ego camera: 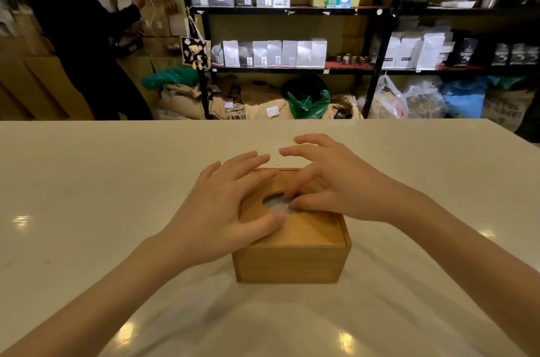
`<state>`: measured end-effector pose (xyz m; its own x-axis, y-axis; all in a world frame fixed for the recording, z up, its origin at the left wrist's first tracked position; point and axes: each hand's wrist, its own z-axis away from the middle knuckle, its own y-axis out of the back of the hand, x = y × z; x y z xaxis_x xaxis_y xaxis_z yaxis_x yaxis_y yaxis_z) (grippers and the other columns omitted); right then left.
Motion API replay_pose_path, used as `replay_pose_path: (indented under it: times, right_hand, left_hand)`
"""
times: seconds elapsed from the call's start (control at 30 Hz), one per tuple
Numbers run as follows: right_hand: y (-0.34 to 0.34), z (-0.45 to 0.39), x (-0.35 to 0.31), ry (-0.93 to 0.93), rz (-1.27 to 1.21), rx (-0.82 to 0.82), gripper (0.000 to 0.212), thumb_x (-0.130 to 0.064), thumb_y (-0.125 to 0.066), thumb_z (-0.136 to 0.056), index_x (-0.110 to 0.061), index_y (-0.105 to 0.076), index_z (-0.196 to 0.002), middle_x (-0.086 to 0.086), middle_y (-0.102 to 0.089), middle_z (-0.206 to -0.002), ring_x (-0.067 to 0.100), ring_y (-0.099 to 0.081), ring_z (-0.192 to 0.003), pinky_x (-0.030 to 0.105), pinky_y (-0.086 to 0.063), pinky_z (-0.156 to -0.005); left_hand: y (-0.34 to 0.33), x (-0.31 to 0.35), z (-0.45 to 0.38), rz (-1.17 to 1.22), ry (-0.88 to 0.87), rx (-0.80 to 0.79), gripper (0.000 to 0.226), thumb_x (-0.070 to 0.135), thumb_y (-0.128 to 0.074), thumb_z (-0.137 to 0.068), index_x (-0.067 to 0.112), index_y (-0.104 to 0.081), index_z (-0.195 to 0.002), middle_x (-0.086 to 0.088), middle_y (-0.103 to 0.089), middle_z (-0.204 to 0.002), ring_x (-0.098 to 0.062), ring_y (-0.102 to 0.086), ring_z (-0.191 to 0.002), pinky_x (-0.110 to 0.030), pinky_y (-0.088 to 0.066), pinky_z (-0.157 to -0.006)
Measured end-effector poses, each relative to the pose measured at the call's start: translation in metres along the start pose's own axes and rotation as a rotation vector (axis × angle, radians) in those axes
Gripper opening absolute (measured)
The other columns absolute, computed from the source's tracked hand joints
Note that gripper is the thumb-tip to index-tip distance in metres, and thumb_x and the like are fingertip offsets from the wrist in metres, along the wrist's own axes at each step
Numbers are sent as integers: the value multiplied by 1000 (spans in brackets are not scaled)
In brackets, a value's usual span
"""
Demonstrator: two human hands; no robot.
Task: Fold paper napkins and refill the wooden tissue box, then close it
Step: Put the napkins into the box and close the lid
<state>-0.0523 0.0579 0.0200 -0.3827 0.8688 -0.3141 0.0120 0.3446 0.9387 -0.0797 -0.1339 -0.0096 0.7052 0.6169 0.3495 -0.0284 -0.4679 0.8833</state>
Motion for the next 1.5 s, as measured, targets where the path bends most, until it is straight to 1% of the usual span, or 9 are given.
replay_pose_path:
  times: [0.1,0.17,0.3,0.43,0.67,0.9,1.27,1.4,1.5]
  right_hand:
    - [3,-7,-1,7,9,-80,16,-37,-66,-79,-34,-73,-93,-12,-33,-149,9,-11,-139,35,-14,-113]
    - [5,-12,-2,18,42,-126,19,-37,-65,-79,-33,-72,-96,-12,-29,-152,10,-7,-141,34,-11,-113]
    - [9,-18,-2,25,97,-199,23,-37,-65,-80,-33,-70,-102,-11,-24,-154,12,-3,-142,37,-6,-114]
    - [5,-22,-1,32,111,-241,23,-38,-63,-81,-35,-70,-102,-10,-22,-155,13,-1,-143,42,-3,-116]
    - [-1,-23,1,37,134,-239,18,-39,-61,-82,-38,-70,-97,-10,-25,-154,15,-1,-143,45,3,-116]
    - [-6,-22,3,43,65,-197,15,-38,-61,-82,-36,-73,-91,-12,-32,-150,12,-3,-142,43,5,-117]
    - [-5,-17,9,73,-25,-121,16,-33,-60,-84,-34,-74,-91,-13,-41,-145,8,-6,-141,37,6,-116]
    - [-7,-16,12,102,-55,-105,14,-30,-62,-83,-31,-75,-89,-13,-45,-142,6,-9,-140,32,2,-115]
    - [-5,-15,13,71,-173,-71,12,-28,-64,-82,-31,-74,-87,-9,-45,-142,5,-12,-140,26,-11,-111]
  left_hand:
    - [6,-2,-6,-58,23,-180,86,81,-27,-62,43,-24,-139,34,-4,-144,12,6,-134,-35,3,-115]
    - [7,-4,-8,-72,29,-256,90,84,-22,-60,44,-17,-140,33,4,-142,13,11,-134,-37,9,-114]
    - [5,-7,-10,-71,45,-351,94,88,-13,-57,46,-8,-141,32,3,-145,14,13,-133,-40,13,-115]
    - [5,-7,-9,-69,61,-390,90,84,-16,-61,46,-2,-141,32,8,-145,13,18,-133,-39,17,-113]
    - [4,-6,-8,-45,81,-427,86,80,-18,-63,47,5,-140,34,15,-143,20,26,-125,-38,22,-109]
    - [4,-4,-7,-32,99,-428,83,77,-20,-67,46,4,-140,33,14,-145,11,19,-135,-44,21,-112]
    - [3,-4,-5,-21,104,-417,81,77,-22,-67,48,6,-137,38,18,-137,13,21,-133,-43,21,-111]
    - [2,-4,-6,-15,89,-415,79,78,-19,-65,49,9,-134,44,24,-126,17,24,-128,-42,21,-111]
    - [1,-5,-6,0,93,-399,82,77,-22,-67,48,5,-139,41,19,-131,20,25,-123,-43,21,-111]
